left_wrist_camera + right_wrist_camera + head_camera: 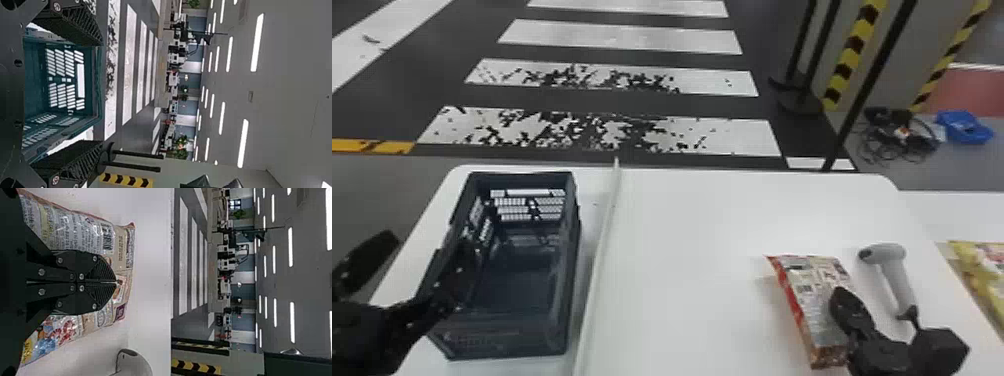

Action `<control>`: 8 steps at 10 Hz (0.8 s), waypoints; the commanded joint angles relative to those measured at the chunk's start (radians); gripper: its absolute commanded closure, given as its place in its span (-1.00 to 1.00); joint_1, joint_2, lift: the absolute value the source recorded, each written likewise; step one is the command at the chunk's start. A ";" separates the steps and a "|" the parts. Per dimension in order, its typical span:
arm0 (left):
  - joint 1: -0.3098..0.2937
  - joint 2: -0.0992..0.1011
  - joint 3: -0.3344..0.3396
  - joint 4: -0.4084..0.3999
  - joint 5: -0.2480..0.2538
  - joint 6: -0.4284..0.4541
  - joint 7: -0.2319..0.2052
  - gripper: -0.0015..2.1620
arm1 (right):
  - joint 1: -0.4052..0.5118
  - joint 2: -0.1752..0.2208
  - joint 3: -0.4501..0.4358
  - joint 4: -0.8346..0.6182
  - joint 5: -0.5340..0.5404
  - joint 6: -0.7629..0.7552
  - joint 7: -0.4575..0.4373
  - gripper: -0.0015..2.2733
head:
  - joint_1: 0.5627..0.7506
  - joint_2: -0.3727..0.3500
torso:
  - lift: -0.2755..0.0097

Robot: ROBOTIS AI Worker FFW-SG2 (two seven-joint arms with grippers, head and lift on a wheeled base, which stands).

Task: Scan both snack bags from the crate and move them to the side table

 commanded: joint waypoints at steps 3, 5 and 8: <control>0.000 0.002 0.003 0.014 0.006 -0.022 0.000 -0.89 | -0.028 0.029 0.013 0.078 0.009 -0.041 -0.032 0.98 | 0.41 -0.11 | 0.26; 0.000 0.001 0.008 0.022 0.011 -0.034 -0.006 -0.89 | 0.006 0.047 -0.017 0.021 -0.019 -0.075 -0.038 0.98 | 0.41 -0.10 | 0.26; 0.009 0.001 0.015 0.020 0.020 -0.055 -0.015 -0.89 | 0.083 0.041 -0.109 -0.298 -0.065 0.167 -0.015 -0.28 | 0.41 -0.16 | 0.26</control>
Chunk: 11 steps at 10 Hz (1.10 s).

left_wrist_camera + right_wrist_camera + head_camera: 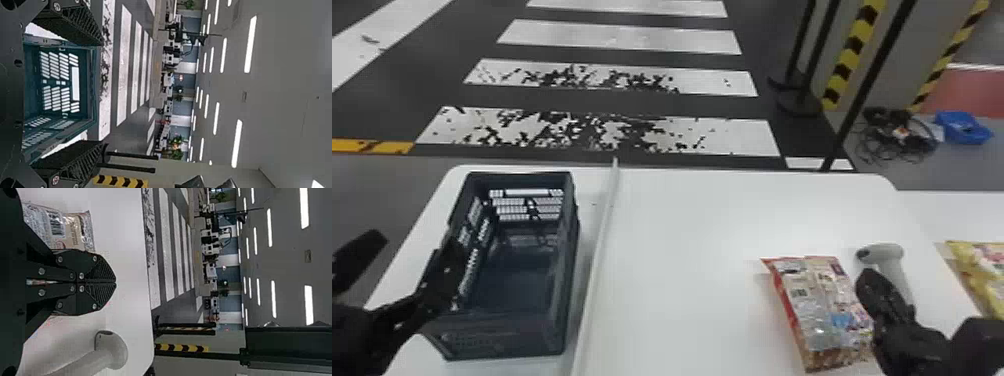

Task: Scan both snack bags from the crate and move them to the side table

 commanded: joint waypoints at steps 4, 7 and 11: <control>-0.006 0.000 0.001 0.056 0.007 -0.054 -0.016 -0.89 | -0.096 -0.141 -0.096 -0.050 0.013 0.479 0.047 -0.96 | 0.41 -0.31 | 0.26; -0.034 -0.002 -0.011 0.127 0.006 -0.097 -0.021 -0.89 | -0.186 -0.215 -0.099 0.080 0.016 0.513 0.085 -0.97 | 0.41 -0.42 | 0.26; -0.069 -0.003 -0.013 0.161 0.006 -0.094 -0.021 -0.89 | -0.343 -0.282 -0.053 0.317 0.024 0.451 0.164 -0.97 | 0.41 -0.50 | 0.26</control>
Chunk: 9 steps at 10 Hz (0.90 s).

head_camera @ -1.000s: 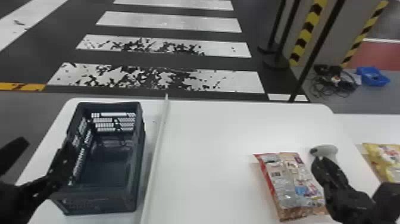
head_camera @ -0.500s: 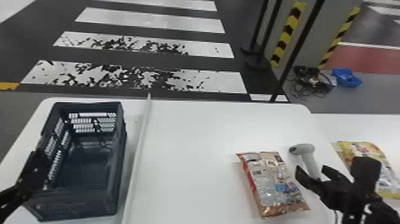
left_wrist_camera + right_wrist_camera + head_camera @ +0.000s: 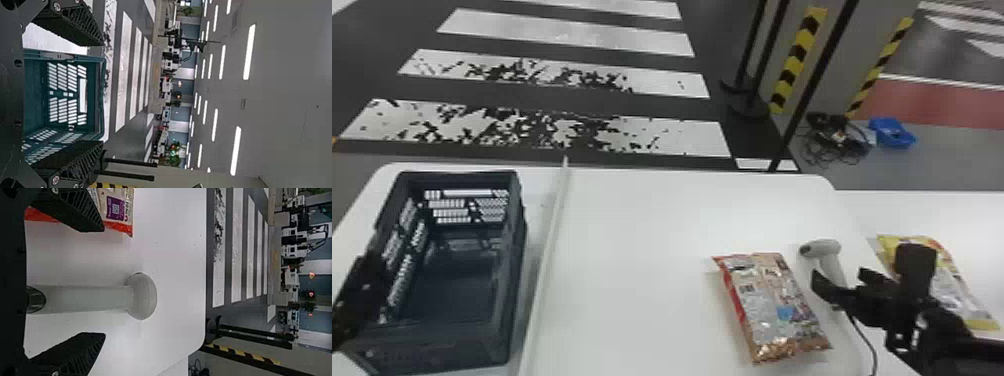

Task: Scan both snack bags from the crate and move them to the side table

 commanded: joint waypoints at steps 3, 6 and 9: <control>-0.010 0.002 0.005 0.012 -0.003 0.002 0.000 -0.89 | -0.153 -0.067 0.069 0.208 0.026 -0.040 0.041 -0.95 | 0.41 -0.51 | 0.26; -0.008 0.003 0.011 0.006 -0.003 0.002 0.000 -0.89 | -0.220 -0.090 0.098 0.314 0.031 -0.019 0.070 -0.82 | 0.41 -0.52 | 0.26; 0.003 0.002 0.013 -0.007 -0.003 -0.001 -0.005 -0.89 | -0.237 -0.112 0.105 0.340 0.029 0.058 0.096 0.82 | 0.41 -0.55 | 0.26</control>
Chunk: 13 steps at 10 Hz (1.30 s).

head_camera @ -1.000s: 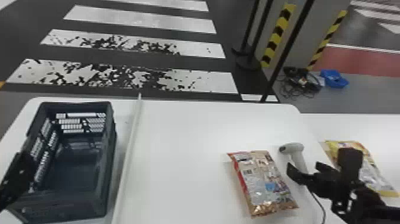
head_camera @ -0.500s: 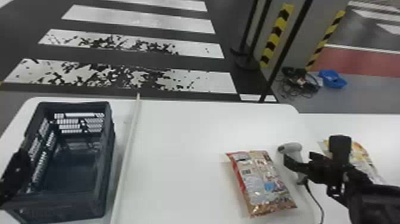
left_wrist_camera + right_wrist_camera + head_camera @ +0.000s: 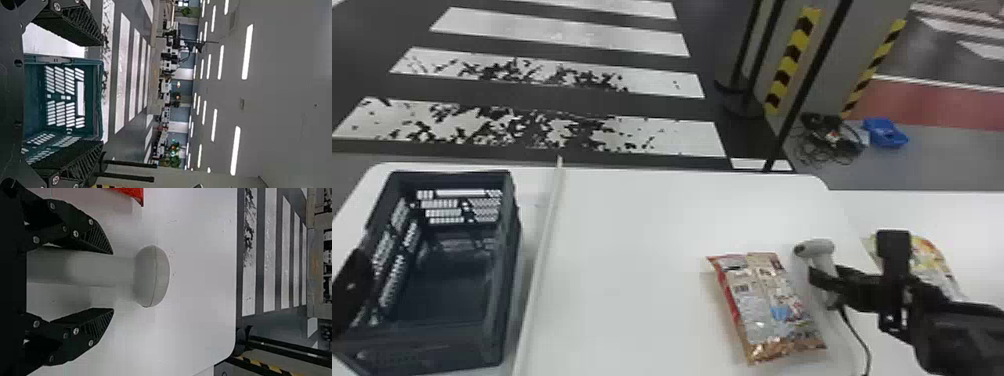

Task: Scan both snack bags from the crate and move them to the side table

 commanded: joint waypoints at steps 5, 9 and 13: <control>0.031 0.000 0.002 -0.046 0.000 -0.003 0.000 -0.89 | 0.171 0.010 -0.090 -0.277 -0.060 0.069 -0.045 0.97 | 0.41 -0.61 | 0.26; 0.030 0.004 -0.008 -0.060 0.000 0.000 -0.001 -0.89 | 0.444 0.095 -0.256 -0.794 -0.127 0.369 -0.050 0.97 | 0.41 -0.57 | 0.26; 0.013 0.006 -0.012 -0.040 0.005 0.000 -0.008 -0.89 | 0.633 0.200 -0.233 -1.023 -0.140 0.348 -0.042 0.97 | 0.41 -0.43 | 0.26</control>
